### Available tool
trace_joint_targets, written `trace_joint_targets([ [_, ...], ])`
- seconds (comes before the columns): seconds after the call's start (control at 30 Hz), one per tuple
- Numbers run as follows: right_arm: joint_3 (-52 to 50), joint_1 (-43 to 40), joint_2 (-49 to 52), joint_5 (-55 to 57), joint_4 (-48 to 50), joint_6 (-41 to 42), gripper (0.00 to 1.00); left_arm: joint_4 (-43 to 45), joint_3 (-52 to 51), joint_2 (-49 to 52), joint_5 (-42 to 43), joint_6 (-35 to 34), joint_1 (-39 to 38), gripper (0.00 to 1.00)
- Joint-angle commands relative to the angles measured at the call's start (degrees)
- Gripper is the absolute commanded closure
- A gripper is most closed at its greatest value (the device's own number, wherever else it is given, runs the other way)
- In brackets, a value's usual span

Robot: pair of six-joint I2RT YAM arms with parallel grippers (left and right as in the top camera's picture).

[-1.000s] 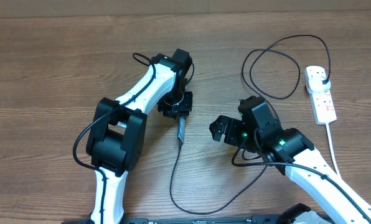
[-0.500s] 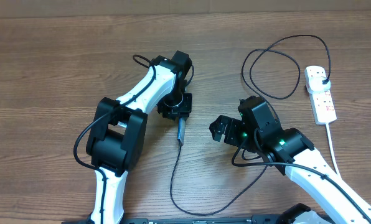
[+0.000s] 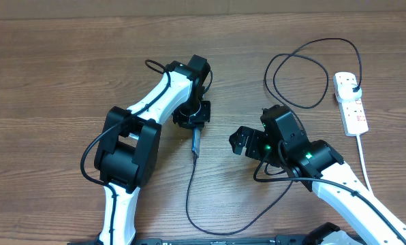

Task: Plug charger to phone and switch on socket
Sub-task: 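Lower the plugged phone onto its edge with the left gripper, then tip the phone down flat, screen up, with the left gripper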

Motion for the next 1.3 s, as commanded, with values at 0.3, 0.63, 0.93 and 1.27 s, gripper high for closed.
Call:
trace_joint_targets([
  [0.3, 0.9, -0.1, 0.2, 0.5, 0.1, -0.4, 0.00, 0.1, 0.0, -0.6, 0.1, -0.2, -0.4, 0.70],
  [0.63, 0.9, -0.1, 0.2, 0.5, 0.1, -0.4, 0.00, 0.1, 0.0, -0.6, 0.1, -0.1, -0.4, 0.67],
  [0.93, 0.9, -0.1, 0.2, 0.5, 0.1, -0.4, 0.00, 0.0, 0.0, -0.6, 0.1, -0.1, -0.4, 0.56],
  [1.27, 0.9, -0.1, 0.2, 0.5, 0.1, -0.4, 0.00, 0.0, 0.0, -0.6, 0.1, -0.1, -0.4, 0.48],
])
